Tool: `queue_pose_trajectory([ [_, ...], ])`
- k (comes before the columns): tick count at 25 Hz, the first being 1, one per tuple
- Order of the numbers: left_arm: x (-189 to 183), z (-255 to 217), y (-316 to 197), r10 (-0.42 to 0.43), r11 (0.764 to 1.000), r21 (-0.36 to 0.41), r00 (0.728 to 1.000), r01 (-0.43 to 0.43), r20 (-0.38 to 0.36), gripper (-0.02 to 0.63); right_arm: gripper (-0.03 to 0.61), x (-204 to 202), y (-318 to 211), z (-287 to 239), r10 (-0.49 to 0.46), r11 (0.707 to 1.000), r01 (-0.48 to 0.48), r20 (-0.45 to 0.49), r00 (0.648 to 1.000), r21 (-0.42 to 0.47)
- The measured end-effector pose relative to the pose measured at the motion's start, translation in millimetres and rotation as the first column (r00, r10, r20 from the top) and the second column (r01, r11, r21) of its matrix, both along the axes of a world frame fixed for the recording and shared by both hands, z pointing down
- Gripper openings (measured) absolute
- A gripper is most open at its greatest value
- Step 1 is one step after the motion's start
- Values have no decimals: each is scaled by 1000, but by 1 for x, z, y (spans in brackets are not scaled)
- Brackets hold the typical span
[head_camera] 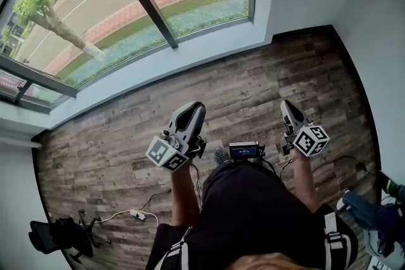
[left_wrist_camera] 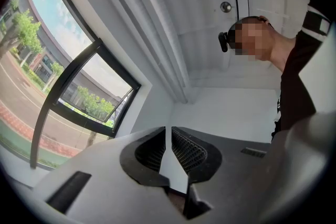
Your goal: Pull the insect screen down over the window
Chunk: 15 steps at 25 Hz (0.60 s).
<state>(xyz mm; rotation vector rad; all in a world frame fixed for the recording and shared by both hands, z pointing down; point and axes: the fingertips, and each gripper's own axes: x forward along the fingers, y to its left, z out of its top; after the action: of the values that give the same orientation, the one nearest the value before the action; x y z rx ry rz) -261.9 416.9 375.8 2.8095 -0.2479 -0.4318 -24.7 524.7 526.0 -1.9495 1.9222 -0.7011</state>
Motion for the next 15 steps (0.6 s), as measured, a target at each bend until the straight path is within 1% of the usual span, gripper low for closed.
queue_pose_trajectory([
  [7,-5,2,19,-25,1000,-1,1000,26,11,40,8,-11,10,2,-55,998,55,4,998,16],
  [15,-15,4,23,-52,999,-2,999,52,11,40,8,-22,5,-6,-98,995,99,-15,995,21],
])
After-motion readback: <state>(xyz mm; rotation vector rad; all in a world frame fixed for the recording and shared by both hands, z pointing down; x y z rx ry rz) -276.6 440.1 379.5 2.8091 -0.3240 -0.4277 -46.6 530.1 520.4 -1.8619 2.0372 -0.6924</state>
